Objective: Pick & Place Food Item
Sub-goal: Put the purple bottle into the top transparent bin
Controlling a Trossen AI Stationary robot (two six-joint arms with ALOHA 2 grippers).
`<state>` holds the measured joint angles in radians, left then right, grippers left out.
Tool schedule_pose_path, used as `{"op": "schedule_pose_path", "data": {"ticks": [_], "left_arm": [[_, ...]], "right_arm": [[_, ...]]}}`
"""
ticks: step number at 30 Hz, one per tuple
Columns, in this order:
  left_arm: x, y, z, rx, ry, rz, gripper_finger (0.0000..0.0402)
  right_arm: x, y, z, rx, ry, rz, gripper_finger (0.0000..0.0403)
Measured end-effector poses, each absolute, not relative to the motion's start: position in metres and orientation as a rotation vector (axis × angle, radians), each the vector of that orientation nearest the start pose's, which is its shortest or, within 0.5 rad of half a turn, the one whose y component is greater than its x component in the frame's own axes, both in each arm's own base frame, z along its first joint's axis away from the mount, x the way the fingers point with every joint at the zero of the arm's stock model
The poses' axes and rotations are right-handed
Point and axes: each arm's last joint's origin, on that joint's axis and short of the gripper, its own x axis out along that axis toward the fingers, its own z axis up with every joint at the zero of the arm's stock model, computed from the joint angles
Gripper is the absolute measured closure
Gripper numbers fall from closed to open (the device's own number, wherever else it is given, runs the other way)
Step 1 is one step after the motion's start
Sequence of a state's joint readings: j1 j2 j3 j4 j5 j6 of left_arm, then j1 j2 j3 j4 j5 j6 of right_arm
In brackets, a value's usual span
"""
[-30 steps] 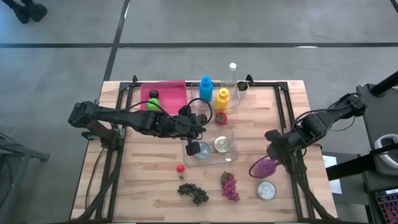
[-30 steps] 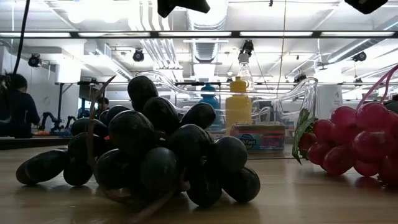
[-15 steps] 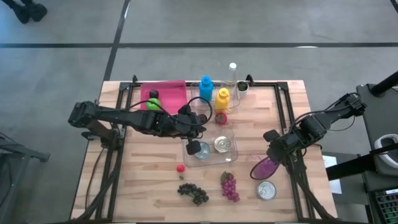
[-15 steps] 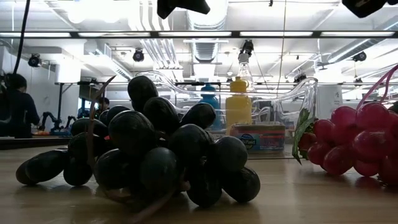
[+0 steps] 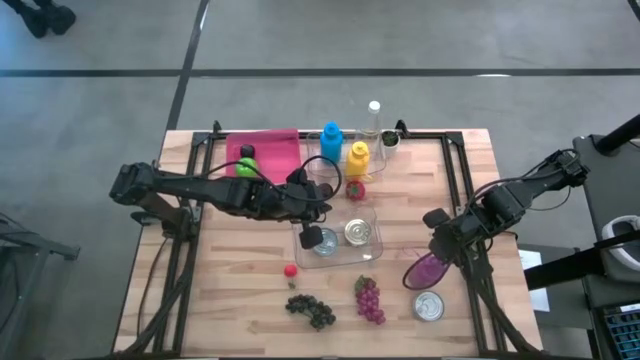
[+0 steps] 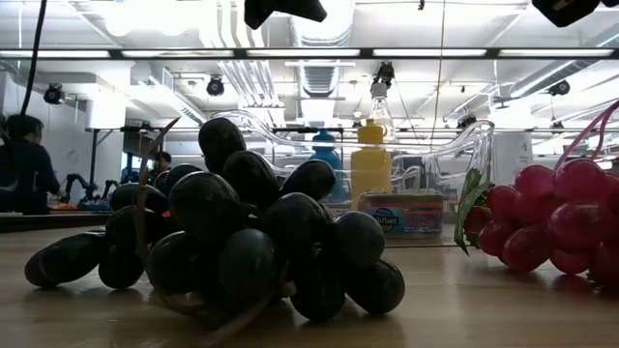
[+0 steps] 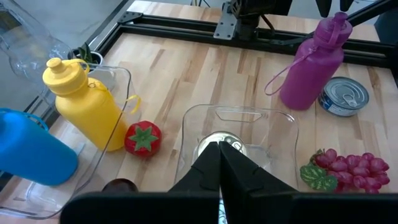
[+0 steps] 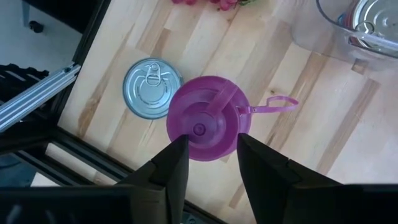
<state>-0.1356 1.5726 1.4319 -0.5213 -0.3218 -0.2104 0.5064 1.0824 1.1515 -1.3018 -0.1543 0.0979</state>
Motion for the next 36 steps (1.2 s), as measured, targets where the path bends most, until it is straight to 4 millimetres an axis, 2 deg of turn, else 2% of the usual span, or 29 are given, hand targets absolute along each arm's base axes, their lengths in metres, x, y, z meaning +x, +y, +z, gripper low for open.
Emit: {"op": "schedule_pose_path", "data": {"ticks": [16,25,36], "left_arm": [[0.345,-0.038,0.334,-0.052,0.623,0.246,0.0401],[0.345,-0.038,0.334,-0.052,0.623,0.247,0.0401],[0.345,-0.038,0.334,-0.052,0.624,0.247,0.0401]], "right_arm": [[0.145,0.087,0.323,-0.146,1.245,0.528,0.0282],[0.147,0.090,0.324,-0.165,1.209,0.558,0.0273],[0.148,0.091,0.306,-0.172,1.243,0.553,0.0288]]}}
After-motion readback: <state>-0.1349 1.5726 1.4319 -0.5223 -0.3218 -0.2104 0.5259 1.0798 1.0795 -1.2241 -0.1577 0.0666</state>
